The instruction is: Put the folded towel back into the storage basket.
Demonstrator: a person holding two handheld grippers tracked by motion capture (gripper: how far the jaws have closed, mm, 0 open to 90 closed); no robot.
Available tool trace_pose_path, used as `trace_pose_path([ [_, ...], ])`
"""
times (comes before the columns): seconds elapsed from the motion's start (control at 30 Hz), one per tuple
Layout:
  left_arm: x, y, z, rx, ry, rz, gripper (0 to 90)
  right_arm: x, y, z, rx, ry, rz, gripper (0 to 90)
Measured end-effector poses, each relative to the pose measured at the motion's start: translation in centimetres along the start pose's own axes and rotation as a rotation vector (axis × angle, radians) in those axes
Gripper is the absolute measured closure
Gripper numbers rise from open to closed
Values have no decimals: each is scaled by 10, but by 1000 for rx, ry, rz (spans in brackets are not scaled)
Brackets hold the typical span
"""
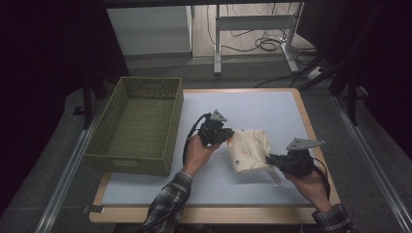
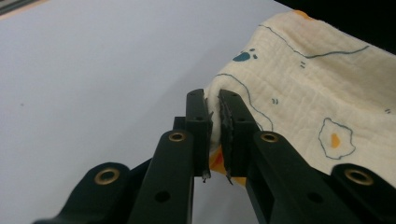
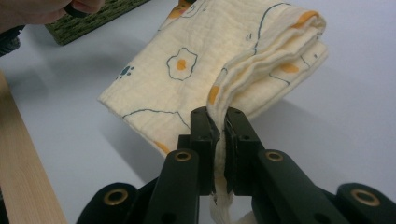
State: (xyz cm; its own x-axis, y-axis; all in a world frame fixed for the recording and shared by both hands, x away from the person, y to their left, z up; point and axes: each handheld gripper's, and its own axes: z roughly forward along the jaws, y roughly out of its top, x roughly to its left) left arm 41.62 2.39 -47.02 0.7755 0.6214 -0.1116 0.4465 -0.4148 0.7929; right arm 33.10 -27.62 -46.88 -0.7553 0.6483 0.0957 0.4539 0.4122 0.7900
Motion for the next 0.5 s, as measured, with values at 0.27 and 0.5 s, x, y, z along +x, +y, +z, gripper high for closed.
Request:
trace_pose_path([
  [0.27, 7, 3, -14, -3, 30, 3, 827, 3, 10, 8, -11, 11, -7, 831],
  [0.5, 14, 6, -27, -6, 59, 7, 825, 7, 22, 14, -24, 23, -18, 831],
])
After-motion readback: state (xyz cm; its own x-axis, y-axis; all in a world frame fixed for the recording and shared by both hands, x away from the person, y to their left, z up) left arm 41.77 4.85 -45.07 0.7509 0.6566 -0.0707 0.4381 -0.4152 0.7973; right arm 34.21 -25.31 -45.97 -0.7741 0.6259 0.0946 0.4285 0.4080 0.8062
